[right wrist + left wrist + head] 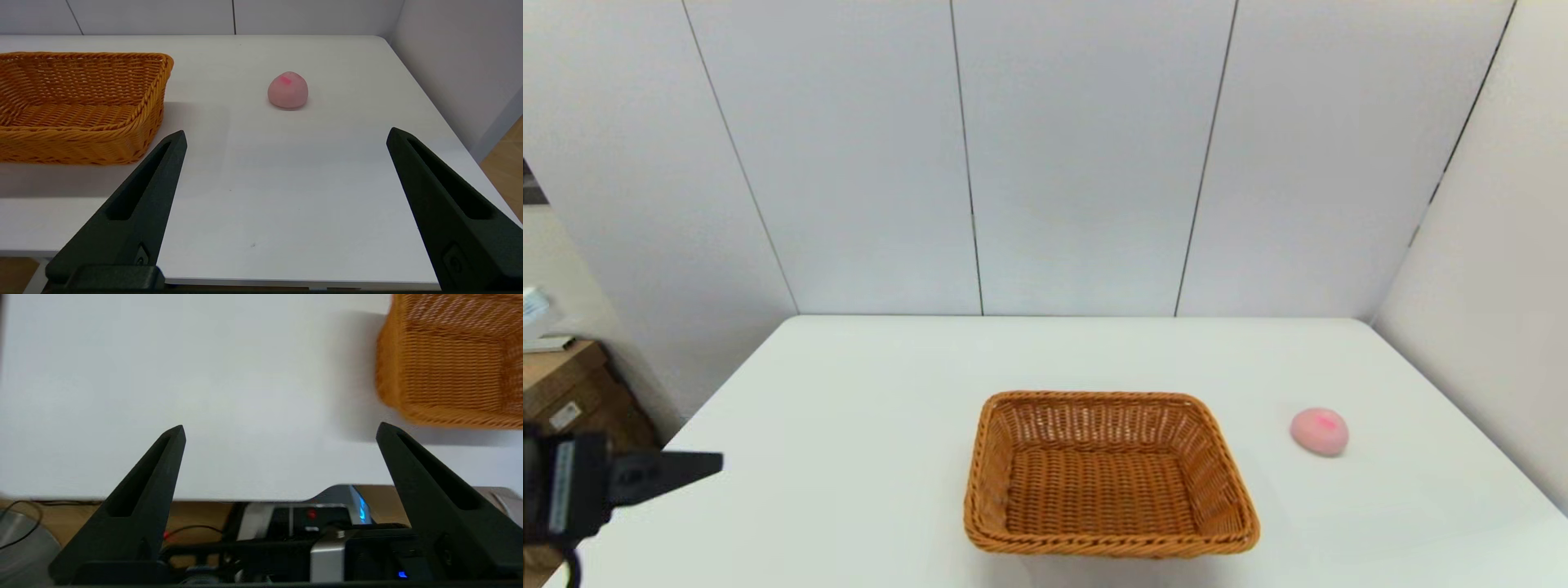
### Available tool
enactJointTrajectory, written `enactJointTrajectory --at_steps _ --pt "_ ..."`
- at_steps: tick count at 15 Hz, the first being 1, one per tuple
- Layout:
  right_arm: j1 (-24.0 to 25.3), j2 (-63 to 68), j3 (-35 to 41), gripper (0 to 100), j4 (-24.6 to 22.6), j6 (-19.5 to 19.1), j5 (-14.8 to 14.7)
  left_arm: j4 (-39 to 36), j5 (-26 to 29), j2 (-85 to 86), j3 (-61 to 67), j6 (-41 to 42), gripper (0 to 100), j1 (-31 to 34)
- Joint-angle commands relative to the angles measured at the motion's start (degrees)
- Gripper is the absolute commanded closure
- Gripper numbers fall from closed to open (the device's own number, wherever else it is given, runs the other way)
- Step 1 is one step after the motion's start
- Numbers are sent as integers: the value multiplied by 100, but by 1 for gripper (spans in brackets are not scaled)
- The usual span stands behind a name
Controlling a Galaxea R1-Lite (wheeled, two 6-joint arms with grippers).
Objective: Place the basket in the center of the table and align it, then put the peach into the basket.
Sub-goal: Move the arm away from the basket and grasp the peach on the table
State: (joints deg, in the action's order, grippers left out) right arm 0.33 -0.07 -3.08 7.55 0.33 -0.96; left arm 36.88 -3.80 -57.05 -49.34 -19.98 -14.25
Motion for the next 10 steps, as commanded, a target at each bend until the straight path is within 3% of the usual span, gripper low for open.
enactJointTrajectory --at_steps 1,5,10 --pt "2 -1 1 0 19 2 0 663 -1000 2717 1321 -23 0 133" --pt "2 -1 1 0 19 2 0 1225 -964 3754 1418 521 0 1117" --pt "2 -1 10 0 -8 29 0 338 -543 4536 2288 1058 0 1381"
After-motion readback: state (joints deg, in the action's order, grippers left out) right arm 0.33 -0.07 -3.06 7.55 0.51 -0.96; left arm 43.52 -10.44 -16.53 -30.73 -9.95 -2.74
